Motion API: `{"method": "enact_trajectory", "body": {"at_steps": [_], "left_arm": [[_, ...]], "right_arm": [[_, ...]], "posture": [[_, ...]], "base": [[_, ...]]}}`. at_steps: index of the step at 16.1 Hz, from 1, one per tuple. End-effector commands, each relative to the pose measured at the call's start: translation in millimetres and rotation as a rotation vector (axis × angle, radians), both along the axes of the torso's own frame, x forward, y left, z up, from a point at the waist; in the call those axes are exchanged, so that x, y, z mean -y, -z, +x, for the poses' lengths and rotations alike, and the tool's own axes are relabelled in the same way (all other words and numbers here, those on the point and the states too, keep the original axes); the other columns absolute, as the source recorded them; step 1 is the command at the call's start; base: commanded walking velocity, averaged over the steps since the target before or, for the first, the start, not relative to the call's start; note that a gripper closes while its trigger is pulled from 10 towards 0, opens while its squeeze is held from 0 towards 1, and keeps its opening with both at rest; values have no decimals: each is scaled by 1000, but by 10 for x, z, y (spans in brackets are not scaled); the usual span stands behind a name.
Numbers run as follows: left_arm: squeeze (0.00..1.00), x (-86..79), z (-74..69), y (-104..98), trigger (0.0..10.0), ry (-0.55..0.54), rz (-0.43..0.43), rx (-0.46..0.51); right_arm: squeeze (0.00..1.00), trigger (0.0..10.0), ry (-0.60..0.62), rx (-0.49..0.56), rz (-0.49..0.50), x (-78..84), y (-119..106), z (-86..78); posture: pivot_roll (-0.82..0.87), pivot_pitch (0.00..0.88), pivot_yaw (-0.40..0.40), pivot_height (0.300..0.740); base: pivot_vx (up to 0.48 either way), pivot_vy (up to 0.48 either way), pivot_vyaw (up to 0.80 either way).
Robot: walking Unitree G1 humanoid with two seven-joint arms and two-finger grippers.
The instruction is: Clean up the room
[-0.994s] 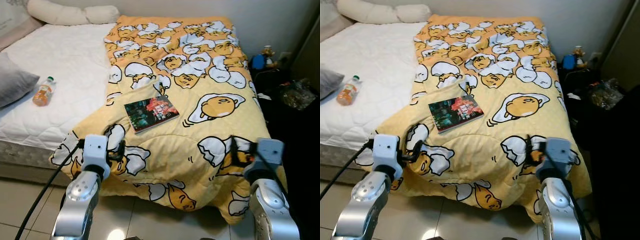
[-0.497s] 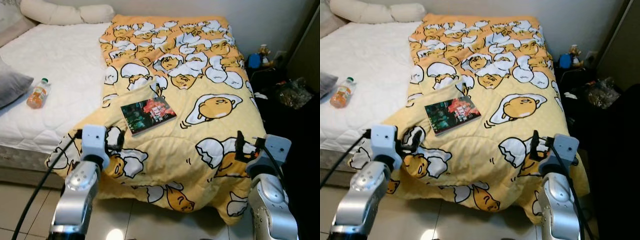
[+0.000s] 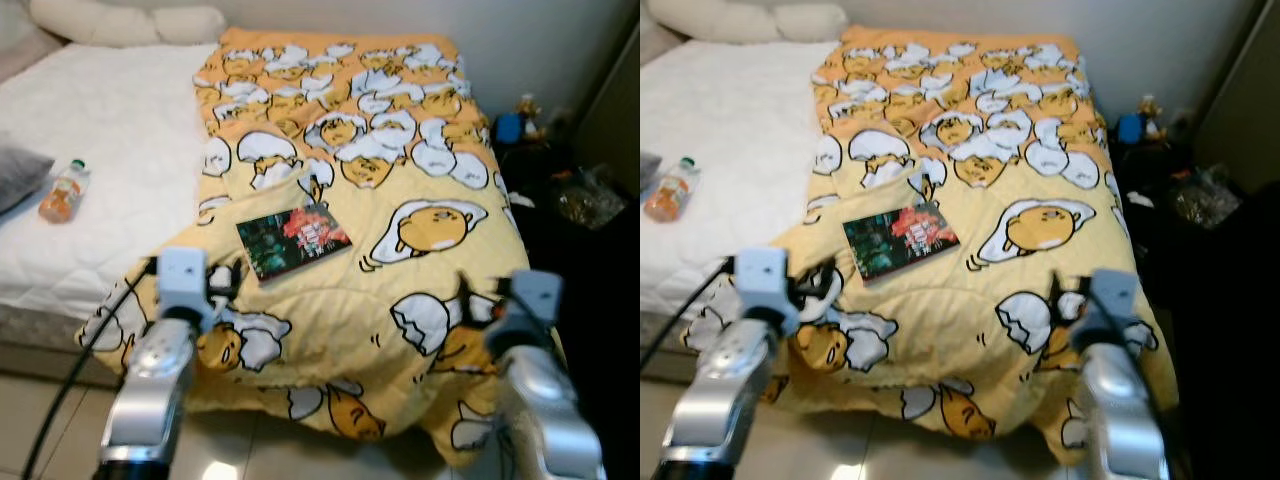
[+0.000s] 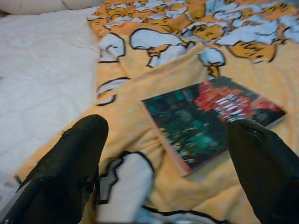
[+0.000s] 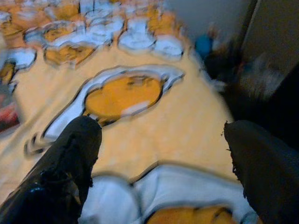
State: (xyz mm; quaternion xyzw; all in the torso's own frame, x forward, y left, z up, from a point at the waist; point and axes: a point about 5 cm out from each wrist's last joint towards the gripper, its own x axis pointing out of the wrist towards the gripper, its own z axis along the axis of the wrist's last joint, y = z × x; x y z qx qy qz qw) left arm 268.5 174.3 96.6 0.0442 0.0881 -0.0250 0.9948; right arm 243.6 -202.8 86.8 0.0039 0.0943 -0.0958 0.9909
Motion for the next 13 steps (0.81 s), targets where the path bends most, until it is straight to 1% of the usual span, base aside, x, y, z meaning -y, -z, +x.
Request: {"method": "enact_trajectory", "body": {"at_steps": [1,3,4,5,6,7,8,10,11,12,13], "left_arm": [[1000,-41,10,-7,10000,-8,24,0],[1000,-10,26,-9,10000,-1,21,4],[1000,2,37,-16,10000,-1,20,7],[1000,10,47,-24,10000,0,19,10],[1000,13,51,-27,10000,0,20,11],[1000,19,57,-30,10000,3,24,13],[1000,19,61,-29,10000,3,28,12],[1000,8,75,-29,10000,5,34,11],[1000,-1,90,-31,10000,5,36,9],[1000,-2,94,-31,10000,6,37,9],[1000,-2,106,-40,10000,6,38,10]], "right_arm": [[1000,10000,-9,52,15,-57,-48,34],[1000,10000,32,3,23,-26,-53,34],[1000,10000,47,-15,52,-22,-45,48],[1000,10000,55,-28,50,-18,-42,61],[1000,10000,39,-30,76,-40,-33,69],[1000,10000,14,-26,33,-59,-31,77],[1000,10000,28,-19,28,-53,-33,75],[1000,10000,75,-16,55,-27,-24,71],[1000,10000,111,14,91,7,-54,79],[1000,10000,109,24,86,11,-67,86],[1000,10000,132,43,86,37,-91,96]], "posture": [[-121,0,13,740],[-124,0,7,740],[-122,0,5,740],[-120,0,2,740],[-121,0,4,740],[-119,0,4,740],[-116,0,5,740],[-112,0,6,740],[-108,0,5,740],[-107,0,6,740],[-108,0,7,740]], "base": [[262,0,0],[264,0,0],[262,0,0],[266,0,0],[262,0,0],[262,0,0],[259,0,0],[262,0,0],[281,0,0],[292,0,0],[292,0,0]]}}
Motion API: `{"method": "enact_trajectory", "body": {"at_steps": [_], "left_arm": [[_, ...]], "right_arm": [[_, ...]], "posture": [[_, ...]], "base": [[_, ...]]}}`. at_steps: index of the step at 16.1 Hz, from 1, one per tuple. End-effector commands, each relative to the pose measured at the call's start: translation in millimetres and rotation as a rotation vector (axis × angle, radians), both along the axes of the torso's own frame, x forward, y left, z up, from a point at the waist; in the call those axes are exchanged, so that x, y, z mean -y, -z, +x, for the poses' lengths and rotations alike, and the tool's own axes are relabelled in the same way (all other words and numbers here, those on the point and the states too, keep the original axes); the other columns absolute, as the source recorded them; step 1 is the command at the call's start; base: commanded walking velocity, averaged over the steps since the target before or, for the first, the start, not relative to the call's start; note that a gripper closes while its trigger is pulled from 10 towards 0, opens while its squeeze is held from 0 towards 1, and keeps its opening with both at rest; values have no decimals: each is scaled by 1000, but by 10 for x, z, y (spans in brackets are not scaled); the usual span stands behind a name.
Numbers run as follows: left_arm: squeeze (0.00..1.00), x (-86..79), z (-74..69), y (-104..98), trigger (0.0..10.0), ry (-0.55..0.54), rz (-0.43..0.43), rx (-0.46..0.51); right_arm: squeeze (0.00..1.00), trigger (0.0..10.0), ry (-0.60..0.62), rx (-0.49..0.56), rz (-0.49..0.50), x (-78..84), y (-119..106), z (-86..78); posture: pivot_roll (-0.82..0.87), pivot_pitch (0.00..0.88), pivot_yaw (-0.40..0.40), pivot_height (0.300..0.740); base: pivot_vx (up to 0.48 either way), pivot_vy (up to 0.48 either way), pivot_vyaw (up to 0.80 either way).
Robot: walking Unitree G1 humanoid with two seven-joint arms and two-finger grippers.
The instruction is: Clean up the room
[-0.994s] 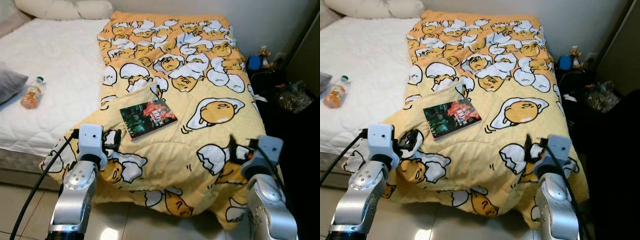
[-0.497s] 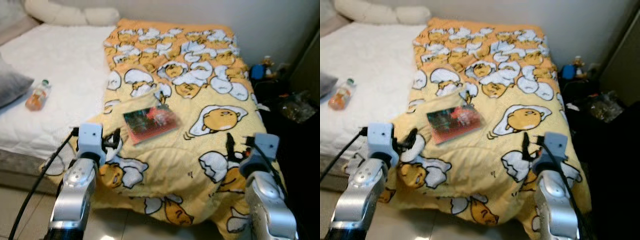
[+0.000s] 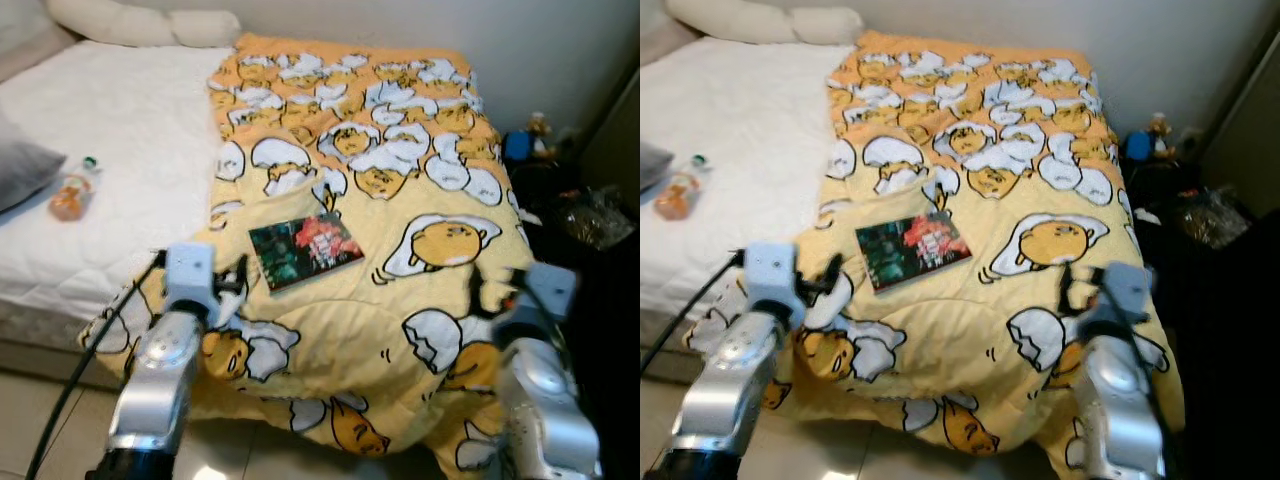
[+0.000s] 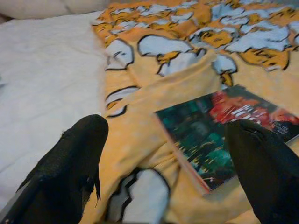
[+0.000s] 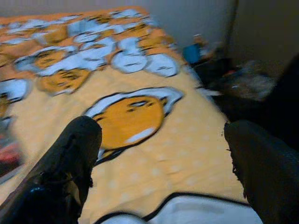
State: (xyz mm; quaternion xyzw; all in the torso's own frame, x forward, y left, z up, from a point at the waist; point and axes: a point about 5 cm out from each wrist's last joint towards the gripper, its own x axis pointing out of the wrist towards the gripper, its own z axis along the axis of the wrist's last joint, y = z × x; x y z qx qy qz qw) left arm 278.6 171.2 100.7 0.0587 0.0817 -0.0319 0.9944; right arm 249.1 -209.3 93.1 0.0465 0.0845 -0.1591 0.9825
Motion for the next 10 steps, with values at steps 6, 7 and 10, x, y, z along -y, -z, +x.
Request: {"method": "enact_trajectory", "body": {"at_steps": [6,7,10], "left_arm": [[1000,-22,15,-11,10000,-4,3,-7],[1000,-15,13,-11,10000,-2,2,-8],[1000,-21,13,-15,10000,-2,3,-7]], "right_arm": [[1000,10000,3,28,-1,-32,-75,68],[604,10000,8,26,-3,-22,-78,70],[0,10000,28,9,-39,-1,-70,69]], "posture": [[-121,0,18,740],[-121,0,17,740],[-119,0,17,740]], "base": [[319,0,-83],[341,0,-800],[339,0,0]]}}
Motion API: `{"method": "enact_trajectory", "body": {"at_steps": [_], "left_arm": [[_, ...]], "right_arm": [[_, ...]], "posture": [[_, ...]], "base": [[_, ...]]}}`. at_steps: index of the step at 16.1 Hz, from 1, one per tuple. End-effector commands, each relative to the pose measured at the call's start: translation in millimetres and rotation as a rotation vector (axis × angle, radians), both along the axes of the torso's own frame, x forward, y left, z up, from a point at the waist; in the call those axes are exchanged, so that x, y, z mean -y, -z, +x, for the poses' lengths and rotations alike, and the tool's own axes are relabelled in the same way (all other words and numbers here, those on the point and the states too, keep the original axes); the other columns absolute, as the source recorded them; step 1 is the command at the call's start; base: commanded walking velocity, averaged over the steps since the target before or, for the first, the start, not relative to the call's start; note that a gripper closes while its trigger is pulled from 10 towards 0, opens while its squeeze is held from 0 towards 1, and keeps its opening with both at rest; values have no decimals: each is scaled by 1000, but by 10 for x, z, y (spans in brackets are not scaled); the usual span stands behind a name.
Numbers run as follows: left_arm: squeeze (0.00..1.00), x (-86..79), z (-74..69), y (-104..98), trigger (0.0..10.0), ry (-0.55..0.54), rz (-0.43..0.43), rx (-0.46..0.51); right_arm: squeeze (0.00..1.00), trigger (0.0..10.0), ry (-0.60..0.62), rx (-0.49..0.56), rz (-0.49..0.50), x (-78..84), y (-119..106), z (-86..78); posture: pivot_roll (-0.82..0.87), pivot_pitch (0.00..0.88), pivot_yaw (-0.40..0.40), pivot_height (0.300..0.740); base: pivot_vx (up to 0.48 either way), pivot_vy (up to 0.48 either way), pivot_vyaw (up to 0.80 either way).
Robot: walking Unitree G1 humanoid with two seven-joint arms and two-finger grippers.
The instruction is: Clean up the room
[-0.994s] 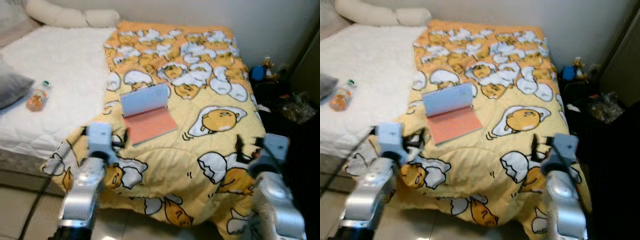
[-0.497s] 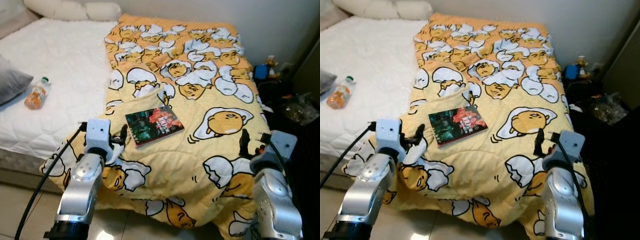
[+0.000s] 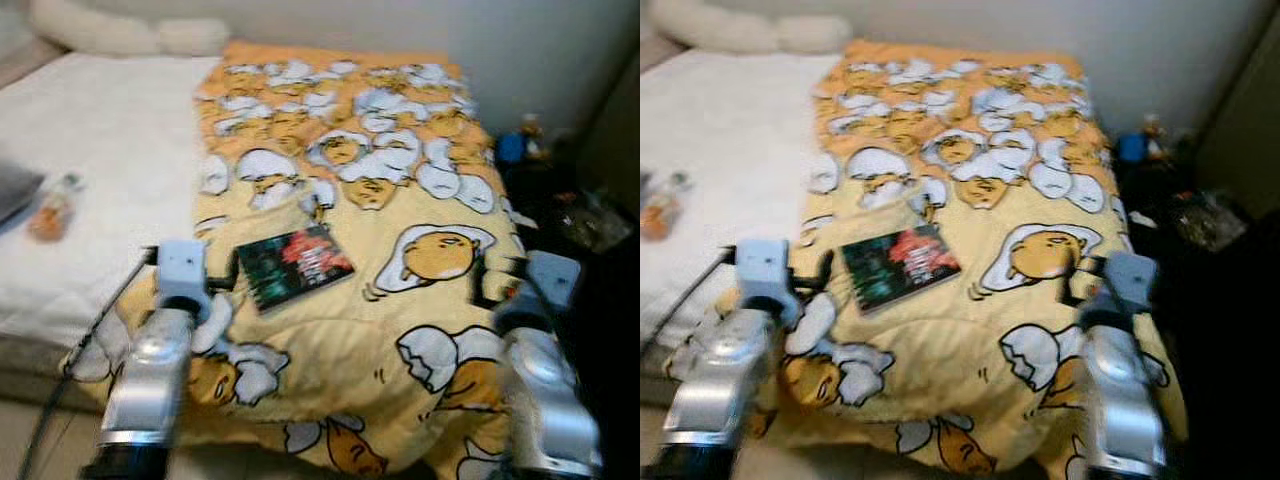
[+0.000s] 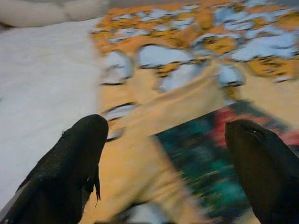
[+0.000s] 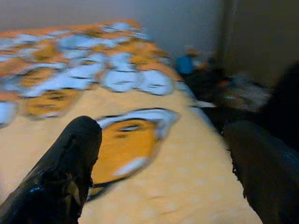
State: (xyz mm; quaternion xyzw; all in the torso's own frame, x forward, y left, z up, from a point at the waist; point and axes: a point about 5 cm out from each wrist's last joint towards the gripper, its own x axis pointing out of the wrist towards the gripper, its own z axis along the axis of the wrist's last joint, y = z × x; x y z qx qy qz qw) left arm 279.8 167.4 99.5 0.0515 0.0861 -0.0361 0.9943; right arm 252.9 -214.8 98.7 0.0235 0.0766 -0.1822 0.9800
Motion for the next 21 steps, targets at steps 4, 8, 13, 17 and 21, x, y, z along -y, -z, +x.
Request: {"method": "enact_trajectory", "body": {"at_steps": [4,8,13,17,21], "left_arm": [[1000,-73,-4,-33,10000,-24,16,6],[1000,-53,-1,-51,10000,-23,-11,34],[0,-32,-20,-43,10000,-2,36,24],[0,-38,-23,-39,10000,-2,36,21],[0,-48,-23,-35,10000,-4,46,15]], "right_arm": [[0,10000,-18,7,22,-97,-12,29],[0,10000,-9,-22,22,-93,8,15],[0,10000,-65,-32,28,-161,19,14],[0,10000,-51,-47,17,-153,30,13],[0,10000,-49,-51,27,-154,28,16]], "posture": [[-122,0,17,740],[-122,0,15,740],[-129,0,19,740],[-135,0,22,740],[-137,0,24,740]], "base": [[338,0,0],[81,0,0],[0,0,0],[0,364,0],[0,379,-513]]}}
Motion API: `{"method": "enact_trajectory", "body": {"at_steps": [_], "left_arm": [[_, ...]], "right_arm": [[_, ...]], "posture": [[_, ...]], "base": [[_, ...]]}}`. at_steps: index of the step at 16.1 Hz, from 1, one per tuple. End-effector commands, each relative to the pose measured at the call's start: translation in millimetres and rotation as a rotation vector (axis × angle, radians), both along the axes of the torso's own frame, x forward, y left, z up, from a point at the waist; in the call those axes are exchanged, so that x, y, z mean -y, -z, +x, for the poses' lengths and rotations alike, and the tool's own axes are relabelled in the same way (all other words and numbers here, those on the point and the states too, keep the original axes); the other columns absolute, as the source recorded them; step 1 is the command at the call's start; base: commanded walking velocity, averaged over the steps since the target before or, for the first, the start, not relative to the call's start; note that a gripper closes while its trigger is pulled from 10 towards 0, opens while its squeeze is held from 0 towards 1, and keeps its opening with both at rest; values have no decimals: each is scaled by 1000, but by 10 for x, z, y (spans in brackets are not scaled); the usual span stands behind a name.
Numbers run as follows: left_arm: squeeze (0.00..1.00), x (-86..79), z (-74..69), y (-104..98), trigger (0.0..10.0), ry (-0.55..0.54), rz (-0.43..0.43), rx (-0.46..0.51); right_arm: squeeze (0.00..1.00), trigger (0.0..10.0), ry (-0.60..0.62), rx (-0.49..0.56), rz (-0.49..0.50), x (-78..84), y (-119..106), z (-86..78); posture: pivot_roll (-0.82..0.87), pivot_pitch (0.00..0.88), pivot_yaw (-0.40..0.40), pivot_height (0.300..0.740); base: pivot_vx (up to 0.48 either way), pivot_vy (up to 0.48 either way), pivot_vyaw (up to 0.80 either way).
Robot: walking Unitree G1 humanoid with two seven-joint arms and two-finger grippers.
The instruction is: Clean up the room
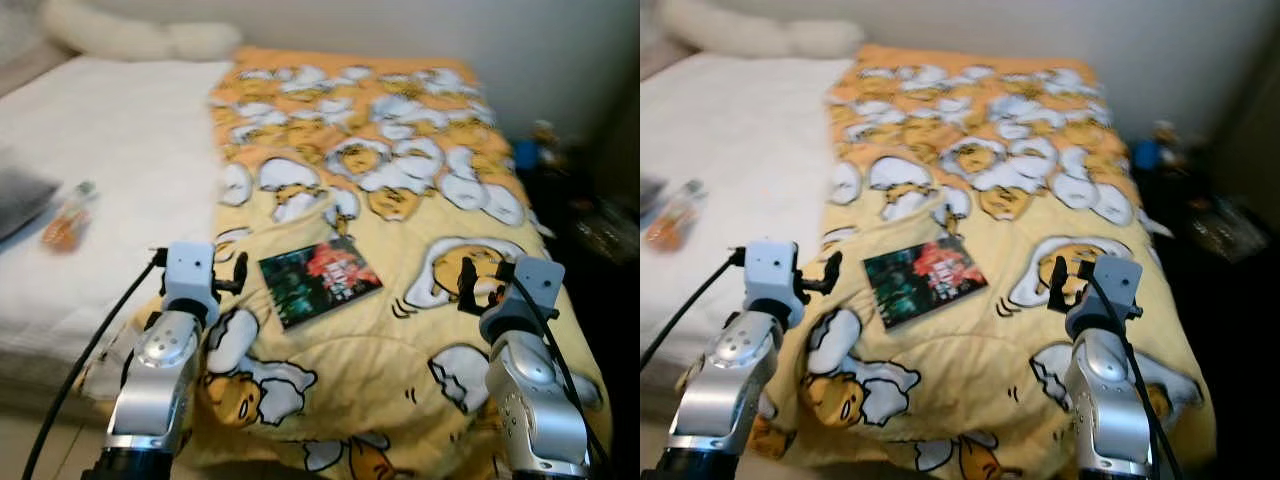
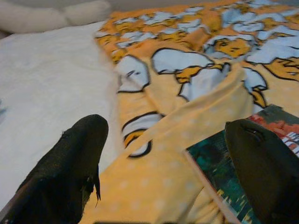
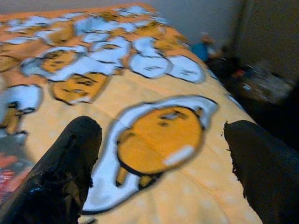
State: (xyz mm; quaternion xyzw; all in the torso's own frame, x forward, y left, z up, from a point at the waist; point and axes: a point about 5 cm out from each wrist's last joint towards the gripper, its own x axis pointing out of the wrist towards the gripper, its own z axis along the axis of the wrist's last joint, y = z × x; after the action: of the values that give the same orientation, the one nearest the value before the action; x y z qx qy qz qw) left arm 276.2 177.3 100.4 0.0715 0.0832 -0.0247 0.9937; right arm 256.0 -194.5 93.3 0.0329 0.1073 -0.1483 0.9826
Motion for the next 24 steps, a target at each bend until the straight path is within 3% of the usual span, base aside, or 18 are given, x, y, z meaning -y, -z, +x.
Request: {"method": "enact_trajectory", "body": {"at_steps": [1,11,17,22,24], "left_arm": [[0,47,13,-25,10000,14,4,4],[0,15,25,-26,10000,12,7,-6],[0,-38,33,-17,10000,-5,17,-9],[0,-66,38,-9,10000,-21,24,-2],[0,-80,51,-26,10000,-30,19,16]], "right_arm": [[0,10000,24,1,-10,55,-27,-16],[0,10000,31,0,-3,50,-30,-8],[0,10000,30,-1,0,47,-29,-9],[0,10000,-73,36,-102,-20,-101,15],[0,10000,-175,63,-140,-93,-171,45]], "posture": [[-140,0,24,740],[-136,0,24,740],[-135,0,24,740],[-134,0,23,740],[-131,0,23,740]], "base": [[0,379,0],[0,366,0],[0,422,-605],[0,441,0],[0,442,0]]}}
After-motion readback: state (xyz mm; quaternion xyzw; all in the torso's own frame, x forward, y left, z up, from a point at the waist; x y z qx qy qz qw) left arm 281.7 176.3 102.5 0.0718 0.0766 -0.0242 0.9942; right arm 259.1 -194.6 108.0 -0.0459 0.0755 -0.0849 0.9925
